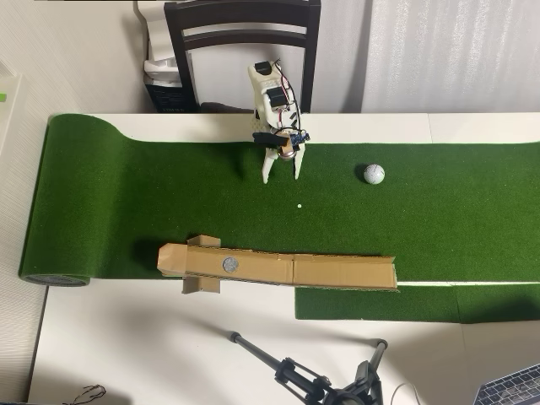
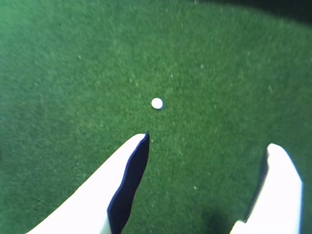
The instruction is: Pick up the golf ball and place it on the gray mark at the back.
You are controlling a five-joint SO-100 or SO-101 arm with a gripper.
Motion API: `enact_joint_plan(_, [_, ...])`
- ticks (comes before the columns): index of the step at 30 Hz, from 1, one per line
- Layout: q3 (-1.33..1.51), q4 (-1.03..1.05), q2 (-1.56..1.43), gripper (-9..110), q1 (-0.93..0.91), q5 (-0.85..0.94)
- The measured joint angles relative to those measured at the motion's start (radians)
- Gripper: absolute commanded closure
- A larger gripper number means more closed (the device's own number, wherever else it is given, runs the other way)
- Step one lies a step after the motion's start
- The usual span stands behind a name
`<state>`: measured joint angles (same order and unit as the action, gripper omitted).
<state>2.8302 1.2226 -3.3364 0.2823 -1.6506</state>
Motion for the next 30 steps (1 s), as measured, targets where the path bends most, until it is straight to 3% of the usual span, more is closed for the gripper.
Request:
enact_joint_plan(12, [-0.425,-0.086,0.525,63,0.017,0.100])
enact_joint_plan(20, [-0.739,-0.064,0.934,56,0.190,0.187])
enact_joint_plan(30, [-0.862,-0.005,1.115,56,0.422,0.137])
